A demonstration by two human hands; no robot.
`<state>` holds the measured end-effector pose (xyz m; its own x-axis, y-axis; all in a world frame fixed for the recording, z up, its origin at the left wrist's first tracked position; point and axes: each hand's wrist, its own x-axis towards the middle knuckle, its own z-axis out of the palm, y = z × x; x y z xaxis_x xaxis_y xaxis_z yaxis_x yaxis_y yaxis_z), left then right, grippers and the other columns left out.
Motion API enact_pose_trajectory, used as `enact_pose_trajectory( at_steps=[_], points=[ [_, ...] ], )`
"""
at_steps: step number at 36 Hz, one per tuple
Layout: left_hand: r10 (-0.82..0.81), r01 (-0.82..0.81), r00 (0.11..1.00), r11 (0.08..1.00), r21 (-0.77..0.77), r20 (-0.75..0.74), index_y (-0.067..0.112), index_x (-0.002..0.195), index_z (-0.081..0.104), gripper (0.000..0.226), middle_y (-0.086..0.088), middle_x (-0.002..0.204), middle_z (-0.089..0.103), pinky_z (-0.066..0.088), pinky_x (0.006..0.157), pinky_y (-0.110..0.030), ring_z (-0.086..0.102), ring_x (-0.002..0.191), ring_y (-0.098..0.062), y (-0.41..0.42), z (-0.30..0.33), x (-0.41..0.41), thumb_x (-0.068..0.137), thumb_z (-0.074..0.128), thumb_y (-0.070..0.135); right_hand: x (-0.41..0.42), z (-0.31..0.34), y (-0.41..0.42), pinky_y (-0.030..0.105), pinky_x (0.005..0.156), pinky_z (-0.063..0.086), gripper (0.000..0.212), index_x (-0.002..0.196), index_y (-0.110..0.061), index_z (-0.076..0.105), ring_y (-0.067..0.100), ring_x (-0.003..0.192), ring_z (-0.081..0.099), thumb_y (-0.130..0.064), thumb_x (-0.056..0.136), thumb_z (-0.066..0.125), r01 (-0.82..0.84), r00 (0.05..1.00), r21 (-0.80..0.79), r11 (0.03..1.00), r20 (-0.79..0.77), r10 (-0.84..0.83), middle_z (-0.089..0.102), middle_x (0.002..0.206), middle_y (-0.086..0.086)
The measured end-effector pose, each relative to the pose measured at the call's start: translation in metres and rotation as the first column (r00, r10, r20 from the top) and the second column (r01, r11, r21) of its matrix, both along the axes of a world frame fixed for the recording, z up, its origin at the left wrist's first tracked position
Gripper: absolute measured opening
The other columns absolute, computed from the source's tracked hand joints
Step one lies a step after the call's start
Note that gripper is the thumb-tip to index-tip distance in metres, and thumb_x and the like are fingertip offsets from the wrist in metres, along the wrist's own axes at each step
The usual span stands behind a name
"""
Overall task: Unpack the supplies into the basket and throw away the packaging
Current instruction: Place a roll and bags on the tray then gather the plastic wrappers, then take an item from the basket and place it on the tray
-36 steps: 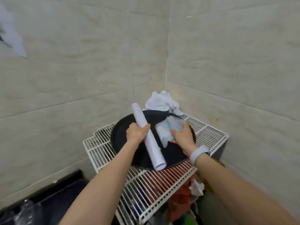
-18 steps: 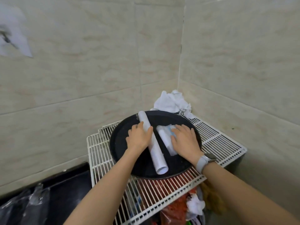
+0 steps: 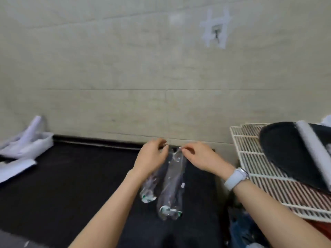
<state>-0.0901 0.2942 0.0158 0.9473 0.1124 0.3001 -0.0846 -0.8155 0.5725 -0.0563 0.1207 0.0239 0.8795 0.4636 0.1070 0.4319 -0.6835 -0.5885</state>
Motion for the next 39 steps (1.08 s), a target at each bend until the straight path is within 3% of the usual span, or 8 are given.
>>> enact_pose_trajectory(
  at_steps=[9, 18, 25, 32, 39],
  points=[
    [0.427, -0.427, 0.898, 0.904, 0.018, -0.111, 0.017, 0.116, 0.06, 0.029, -0.002, 0.118, 0.063, 0.044, 0.093, -0.029, 0.059, 0.106, -0.018, 0.283, -0.045, -0.198, 0.09, 0.051, 0.026, -0.114, -0.069, 0.29, 0.03, 0.085, 0.049, 0.023, 0.102, -0.025, 0.066, 0.015, 0.093, 0.063, -0.03, 0.09, 0.047, -0.351, 0.913, 0.073, 0.933, -0.193, 0.359, 0.07, 0.103, -0.003],
    [0.665, -0.678, 0.724, 0.735, -0.006, -0.183, 0.014, 0.122, 0.057, 0.033, -0.006, 0.122, 0.062, 0.044, 0.097, -0.032, 0.057, 0.112, -0.02, 0.465, -0.066, -0.312, 0.091, 0.05, 0.025, -0.179, -0.097, 0.499, 0.029, 0.094, 0.045, 0.028, 0.115, -0.022, 0.061, 0.018, 0.109, 0.06, -0.029, 0.092, 0.047, -0.571, 0.789, 0.005, 0.821, -0.275, 0.55, 0.066, 0.118, 0.002],
    [0.709, -0.732, 0.67, 0.681, -0.036, -0.218, 0.012, 0.12, 0.058, 0.031, -0.006, 0.121, 0.062, 0.041, 0.094, -0.029, 0.057, 0.112, -0.019, 0.551, -0.098, -0.313, 0.091, 0.051, 0.021, -0.169, -0.123, 0.604, 0.029, 0.092, 0.045, 0.027, 0.114, -0.023, 0.062, 0.018, 0.107, 0.06, -0.028, 0.092, 0.048, -0.616, 0.751, 0.016, 0.788, -0.29, 0.593, 0.067, 0.115, 0.002],
    [0.716, -0.746, 0.644, 0.666, -0.014, -0.27, 0.012, 0.12, 0.058, 0.031, -0.007, 0.119, 0.062, 0.042, 0.093, -0.028, 0.058, 0.109, -0.02, 0.698, -0.116, -0.232, 0.09, 0.052, 0.021, -0.088, -0.148, 0.752, 0.028, 0.092, 0.044, 0.03, 0.119, -0.02, 0.058, 0.017, 0.11, 0.058, -0.026, 0.093, 0.046, -0.585, 0.756, 0.079, 0.807, -0.306, 0.578, 0.065, 0.119, 0.001],
    [0.678, -0.716, 0.681, 0.695, -0.06, -0.276, 0.016, 0.124, 0.056, 0.035, -0.001, 0.128, 0.058, 0.041, 0.097, -0.028, 0.054, 0.115, -0.016, 0.812, -0.109, -0.125, 0.091, 0.05, 0.024, -0.006, -0.156, 0.864, 0.021, 0.074, 0.042, 0.028, 0.116, -0.019, 0.06, 0.009, 0.08, 0.057, -0.023, 0.093, 0.044, -0.429, 0.82, 0.169, 0.887, -0.338, 0.461, 0.066, 0.094, -0.002]
  ],
)
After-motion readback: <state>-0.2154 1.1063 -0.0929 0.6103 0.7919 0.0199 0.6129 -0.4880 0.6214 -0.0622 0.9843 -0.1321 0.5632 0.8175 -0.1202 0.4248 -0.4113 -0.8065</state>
